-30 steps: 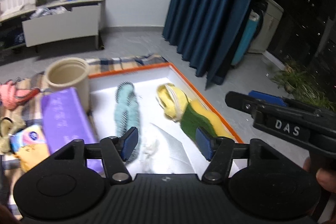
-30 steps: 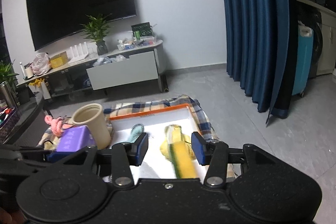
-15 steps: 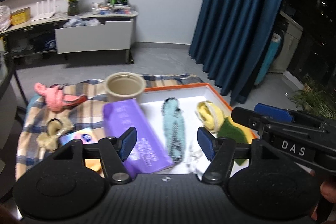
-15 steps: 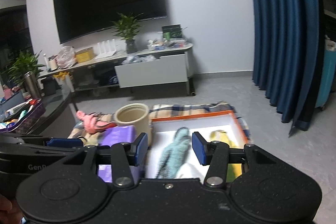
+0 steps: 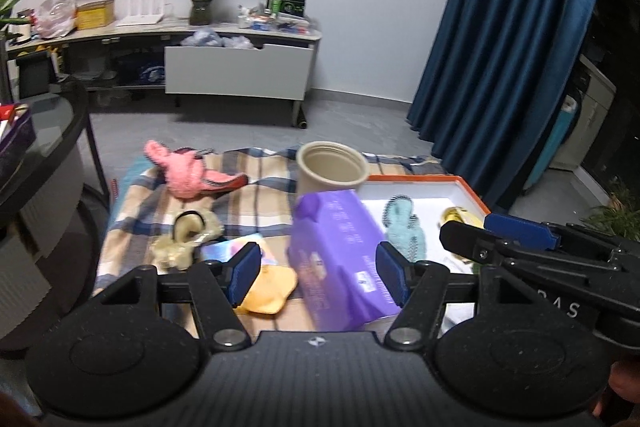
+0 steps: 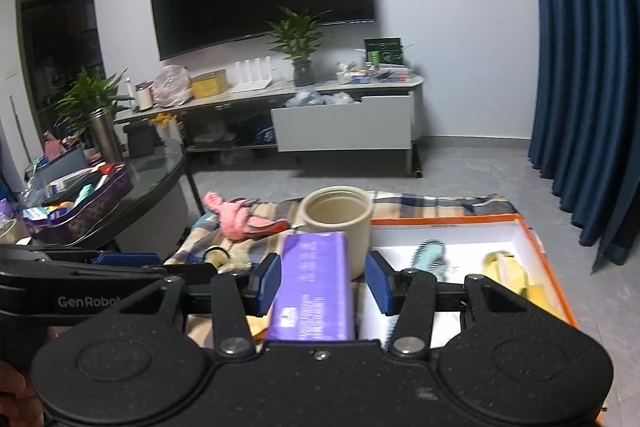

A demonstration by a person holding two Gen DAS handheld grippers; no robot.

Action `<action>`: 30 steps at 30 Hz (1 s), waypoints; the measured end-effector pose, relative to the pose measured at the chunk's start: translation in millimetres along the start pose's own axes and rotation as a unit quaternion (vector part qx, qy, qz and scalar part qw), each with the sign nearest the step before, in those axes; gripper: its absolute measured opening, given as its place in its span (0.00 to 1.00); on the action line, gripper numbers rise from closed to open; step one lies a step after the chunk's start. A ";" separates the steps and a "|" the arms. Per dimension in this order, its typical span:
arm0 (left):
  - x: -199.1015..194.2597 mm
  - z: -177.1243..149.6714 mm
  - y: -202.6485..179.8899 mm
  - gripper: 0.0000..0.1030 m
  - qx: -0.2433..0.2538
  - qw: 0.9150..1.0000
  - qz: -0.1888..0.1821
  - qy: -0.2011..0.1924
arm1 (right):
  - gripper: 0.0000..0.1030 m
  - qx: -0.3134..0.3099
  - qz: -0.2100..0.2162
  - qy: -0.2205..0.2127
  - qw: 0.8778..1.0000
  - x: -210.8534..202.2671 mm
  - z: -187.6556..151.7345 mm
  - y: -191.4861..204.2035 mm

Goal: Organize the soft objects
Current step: 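Move both tools back from the box over the items on the blanket, then grasp the navy cloth with the left tool while the right tool grasps the pink fuzzy toy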

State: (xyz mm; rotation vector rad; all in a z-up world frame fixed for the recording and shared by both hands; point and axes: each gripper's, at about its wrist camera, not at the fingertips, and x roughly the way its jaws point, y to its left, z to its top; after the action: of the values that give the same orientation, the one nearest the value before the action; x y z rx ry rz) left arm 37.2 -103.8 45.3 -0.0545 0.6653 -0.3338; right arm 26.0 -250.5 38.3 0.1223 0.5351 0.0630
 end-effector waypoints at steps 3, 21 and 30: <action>-4.2 -1.2 11.2 0.63 -0.008 1.000 0.009 -0.001 | 0.56 -0.006 0.008 0.002 1.000 4.3 0.8 10.5; -16.0 -24.3 96.4 0.64 -0.076 0.993 0.083 0.018 | 0.57 -0.033 0.045 0.038 0.998 23.1 -20.3 49.8; -2.1 -41.2 120.5 0.68 -0.087 0.991 0.094 0.044 | 0.59 -0.036 0.054 0.040 0.997 24.5 -24.8 56.4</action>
State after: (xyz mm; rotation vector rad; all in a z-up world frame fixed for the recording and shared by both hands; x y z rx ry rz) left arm 44.9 13.2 -4.6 -0.1424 0.7792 -0.0970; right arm 32.7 -189.8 12.2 0.0788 0.6045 0.1933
